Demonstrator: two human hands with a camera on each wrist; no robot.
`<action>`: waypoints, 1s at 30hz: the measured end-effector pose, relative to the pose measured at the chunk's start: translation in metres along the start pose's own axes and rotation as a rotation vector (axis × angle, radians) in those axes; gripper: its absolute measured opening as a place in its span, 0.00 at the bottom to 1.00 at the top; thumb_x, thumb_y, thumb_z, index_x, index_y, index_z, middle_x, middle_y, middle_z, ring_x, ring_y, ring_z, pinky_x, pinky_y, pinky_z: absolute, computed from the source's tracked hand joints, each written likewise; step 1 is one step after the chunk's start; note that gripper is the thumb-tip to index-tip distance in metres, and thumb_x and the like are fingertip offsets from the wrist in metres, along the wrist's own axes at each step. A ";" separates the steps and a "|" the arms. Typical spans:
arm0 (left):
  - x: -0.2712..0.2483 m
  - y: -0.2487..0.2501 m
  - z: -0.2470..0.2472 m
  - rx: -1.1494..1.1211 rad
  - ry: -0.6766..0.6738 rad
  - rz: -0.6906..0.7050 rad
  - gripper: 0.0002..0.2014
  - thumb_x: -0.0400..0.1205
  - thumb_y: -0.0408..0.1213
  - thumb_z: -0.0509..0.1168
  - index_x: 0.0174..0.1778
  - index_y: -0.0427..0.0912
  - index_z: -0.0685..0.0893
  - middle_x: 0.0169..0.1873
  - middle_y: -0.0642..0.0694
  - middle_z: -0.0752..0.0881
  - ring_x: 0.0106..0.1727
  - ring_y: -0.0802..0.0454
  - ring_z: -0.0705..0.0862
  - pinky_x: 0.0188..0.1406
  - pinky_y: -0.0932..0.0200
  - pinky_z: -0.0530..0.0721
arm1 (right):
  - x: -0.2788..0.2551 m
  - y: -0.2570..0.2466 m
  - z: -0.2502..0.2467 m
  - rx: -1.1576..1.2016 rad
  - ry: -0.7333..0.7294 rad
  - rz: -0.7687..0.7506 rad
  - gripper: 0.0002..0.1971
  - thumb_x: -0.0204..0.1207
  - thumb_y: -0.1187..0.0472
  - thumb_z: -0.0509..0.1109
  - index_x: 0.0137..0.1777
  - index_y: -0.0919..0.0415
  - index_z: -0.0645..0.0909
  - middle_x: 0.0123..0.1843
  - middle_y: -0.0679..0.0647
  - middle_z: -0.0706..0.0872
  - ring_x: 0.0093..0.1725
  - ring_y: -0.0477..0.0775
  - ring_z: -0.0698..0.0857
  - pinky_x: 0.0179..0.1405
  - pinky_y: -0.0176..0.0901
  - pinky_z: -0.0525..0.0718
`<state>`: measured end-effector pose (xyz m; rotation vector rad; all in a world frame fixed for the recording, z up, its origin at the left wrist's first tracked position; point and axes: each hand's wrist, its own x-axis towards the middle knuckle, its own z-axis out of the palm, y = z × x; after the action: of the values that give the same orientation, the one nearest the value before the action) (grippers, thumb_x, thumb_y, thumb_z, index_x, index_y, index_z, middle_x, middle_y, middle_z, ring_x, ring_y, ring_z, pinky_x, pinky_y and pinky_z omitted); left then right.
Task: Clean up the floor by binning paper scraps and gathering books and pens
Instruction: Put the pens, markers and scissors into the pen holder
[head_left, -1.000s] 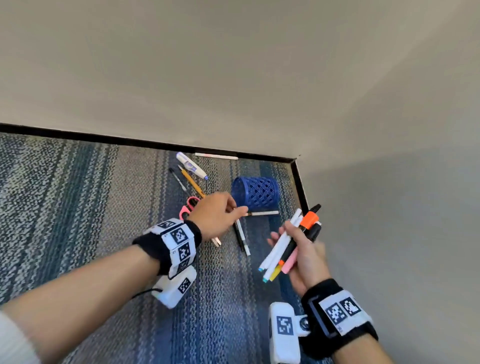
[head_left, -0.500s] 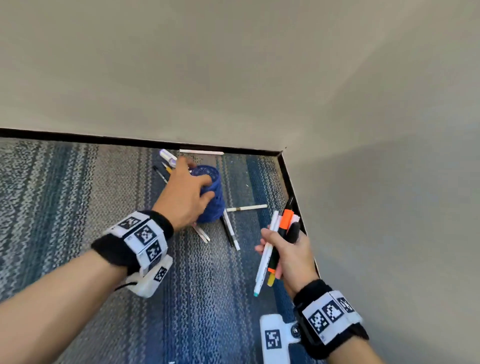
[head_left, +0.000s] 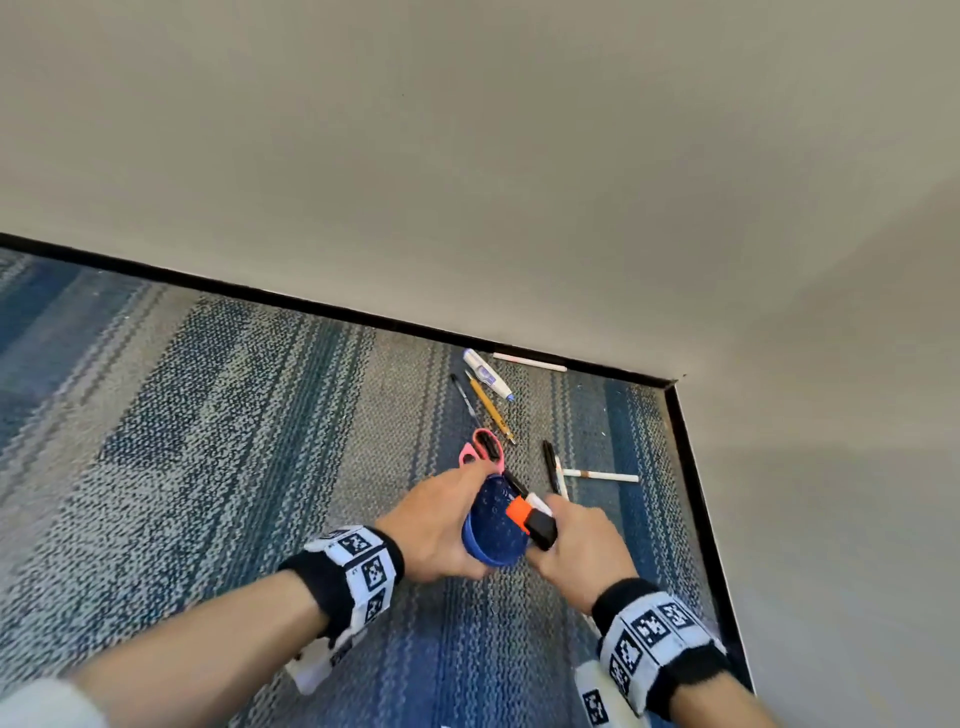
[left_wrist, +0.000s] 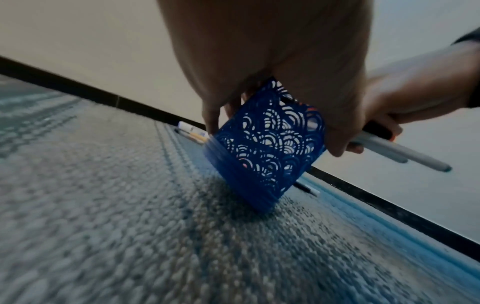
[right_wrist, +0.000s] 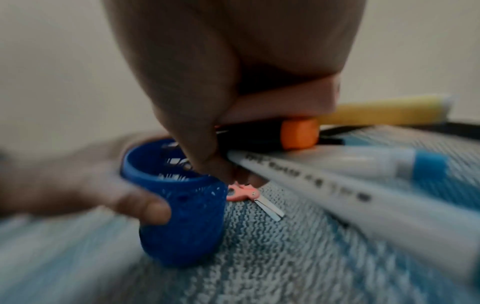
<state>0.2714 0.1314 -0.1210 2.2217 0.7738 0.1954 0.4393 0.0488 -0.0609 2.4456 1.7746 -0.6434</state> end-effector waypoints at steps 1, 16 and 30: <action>0.000 0.002 0.001 -0.011 0.023 -0.008 0.47 0.60 0.55 0.78 0.74 0.48 0.66 0.61 0.52 0.80 0.60 0.53 0.80 0.61 0.57 0.79 | -0.001 -0.004 -0.002 -0.135 -0.006 -0.027 0.12 0.69 0.50 0.68 0.50 0.52 0.75 0.47 0.58 0.88 0.50 0.65 0.87 0.45 0.51 0.83; -0.006 0.042 0.006 -0.072 0.185 -0.036 0.37 0.57 0.58 0.74 0.60 0.49 0.71 0.49 0.57 0.76 0.49 0.55 0.75 0.53 0.53 0.75 | -0.013 -0.066 -0.033 -0.650 -0.068 -0.257 0.15 0.80 0.65 0.61 0.65 0.65 0.77 0.60 0.59 0.86 0.60 0.61 0.86 0.54 0.51 0.83; 0.004 0.006 -0.003 -0.081 0.285 -0.175 0.40 0.57 0.62 0.75 0.63 0.52 0.70 0.51 0.56 0.80 0.50 0.55 0.79 0.53 0.52 0.81 | 0.053 0.062 -0.010 0.224 0.083 0.347 0.10 0.74 0.49 0.72 0.46 0.56 0.86 0.48 0.56 0.91 0.50 0.58 0.88 0.56 0.46 0.84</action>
<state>0.2761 0.1322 -0.1150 2.0611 1.0888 0.4563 0.5133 0.0779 -0.0827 2.8705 1.3088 -0.7482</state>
